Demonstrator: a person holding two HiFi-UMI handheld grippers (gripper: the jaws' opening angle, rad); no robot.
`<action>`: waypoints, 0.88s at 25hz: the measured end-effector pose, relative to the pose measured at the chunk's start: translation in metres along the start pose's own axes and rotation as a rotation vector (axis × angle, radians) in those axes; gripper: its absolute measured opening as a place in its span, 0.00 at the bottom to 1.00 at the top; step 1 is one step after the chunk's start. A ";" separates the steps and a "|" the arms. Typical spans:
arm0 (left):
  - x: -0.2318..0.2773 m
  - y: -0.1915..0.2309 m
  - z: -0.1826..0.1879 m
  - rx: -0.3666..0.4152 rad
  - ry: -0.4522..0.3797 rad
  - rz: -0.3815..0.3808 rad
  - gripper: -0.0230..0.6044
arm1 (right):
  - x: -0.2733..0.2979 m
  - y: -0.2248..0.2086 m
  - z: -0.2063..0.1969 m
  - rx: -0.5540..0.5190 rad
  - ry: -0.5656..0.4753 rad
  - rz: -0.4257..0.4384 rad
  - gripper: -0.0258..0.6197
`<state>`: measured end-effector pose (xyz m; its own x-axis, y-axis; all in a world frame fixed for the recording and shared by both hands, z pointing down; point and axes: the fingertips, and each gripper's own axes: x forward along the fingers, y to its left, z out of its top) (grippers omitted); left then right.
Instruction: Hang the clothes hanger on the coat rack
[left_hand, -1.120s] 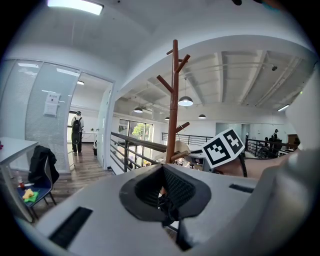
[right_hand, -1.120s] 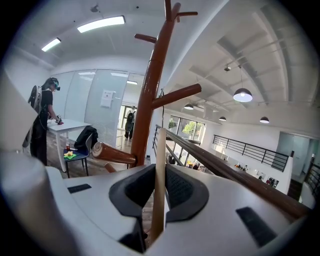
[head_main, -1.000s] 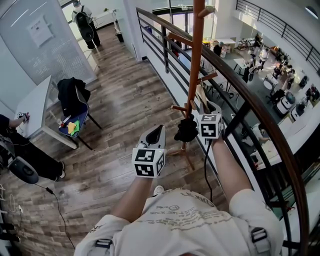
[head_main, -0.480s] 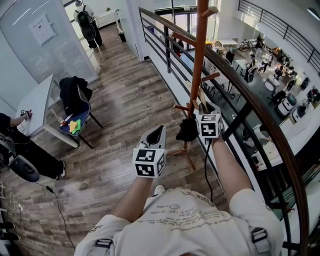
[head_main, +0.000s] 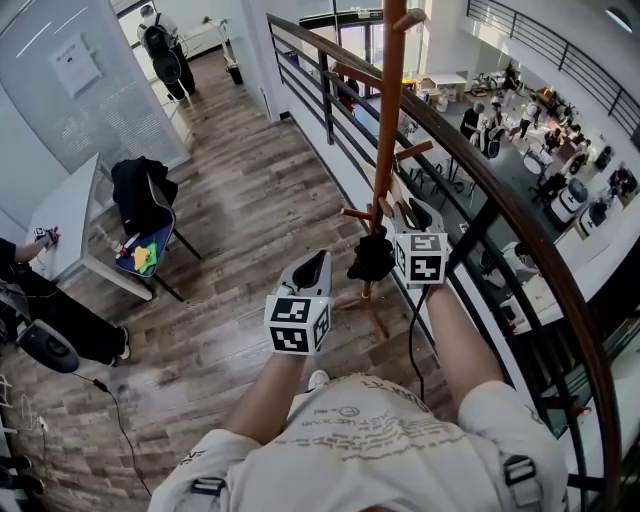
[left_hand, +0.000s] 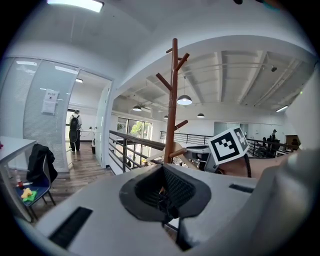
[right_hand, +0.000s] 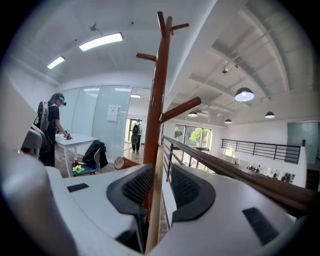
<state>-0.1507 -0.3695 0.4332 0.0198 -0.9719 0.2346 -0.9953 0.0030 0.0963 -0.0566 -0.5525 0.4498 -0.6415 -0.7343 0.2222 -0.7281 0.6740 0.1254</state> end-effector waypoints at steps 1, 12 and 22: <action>0.001 -0.001 -0.001 0.000 0.000 -0.005 0.04 | -0.007 0.000 0.005 0.009 -0.030 -0.003 0.18; 0.035 -0.032 0.004 0.009 -0.003 -0.118 0.04 | -0.091 -0.022 0.032 0.092 -0.203 -0.100 0.04; 0.060 -0.074 0.010 0.030 0.002 -0.246 0.04 | -0.138 -0.043 -0.010 0.198 -0.119 -0.193 0.04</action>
<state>-0.0766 -0.4307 0.4308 0.2617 -0.9422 0.2093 -0.9630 -0.2405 0.1218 0.0653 -0.4793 0.4235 -0.5023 -0.8593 0.0966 -0.8646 0.5010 -0.0392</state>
